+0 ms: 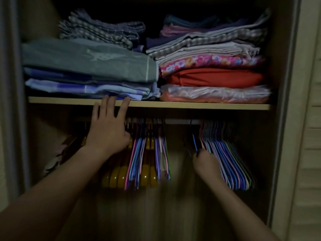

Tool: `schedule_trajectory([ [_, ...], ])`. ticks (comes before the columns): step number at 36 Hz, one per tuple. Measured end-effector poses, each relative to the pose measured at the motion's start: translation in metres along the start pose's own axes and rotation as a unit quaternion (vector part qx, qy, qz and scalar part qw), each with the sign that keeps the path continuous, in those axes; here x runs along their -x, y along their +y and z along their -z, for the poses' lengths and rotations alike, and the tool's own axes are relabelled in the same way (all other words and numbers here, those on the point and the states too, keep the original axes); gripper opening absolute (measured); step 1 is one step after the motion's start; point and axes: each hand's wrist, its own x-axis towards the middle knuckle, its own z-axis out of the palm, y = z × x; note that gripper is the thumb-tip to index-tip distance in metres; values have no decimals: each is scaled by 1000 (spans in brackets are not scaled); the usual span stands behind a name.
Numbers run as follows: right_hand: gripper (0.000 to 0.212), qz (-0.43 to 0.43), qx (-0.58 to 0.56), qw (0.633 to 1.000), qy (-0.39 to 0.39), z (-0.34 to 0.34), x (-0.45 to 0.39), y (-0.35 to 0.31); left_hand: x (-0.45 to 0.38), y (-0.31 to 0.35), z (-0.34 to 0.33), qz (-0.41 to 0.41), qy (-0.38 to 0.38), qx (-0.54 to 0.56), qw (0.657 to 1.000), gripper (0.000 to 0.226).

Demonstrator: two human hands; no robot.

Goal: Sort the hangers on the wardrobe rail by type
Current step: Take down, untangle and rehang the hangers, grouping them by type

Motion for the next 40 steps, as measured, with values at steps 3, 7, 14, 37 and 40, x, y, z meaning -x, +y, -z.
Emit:
schedule_trajectory([
  [3, 30, 11, 54, 998, -11, -7, -8, 1, 1, -3, 2, -7, 1, 10, 1000, 110],
  [7, 41, 64, 159, 985, 5, -14, -5, 6, 1, -4, 2, -9, 4, 19, 1000, 110],
  [14, 29, 66, 272, 960, -21, -11, -9, 5, 0, -1, -2, 1, 10, 18, 1000, 110],
  [37, 42, -44, -225, 958, -172, -39, 15, -36, 3, -4, -1, -2, 22, 68, 997, 100],
  [40, 43, -82, -264, 943, -185, -46, 18, -42, 3, -6, 0, -5, 16, 69, 997, 100],
])
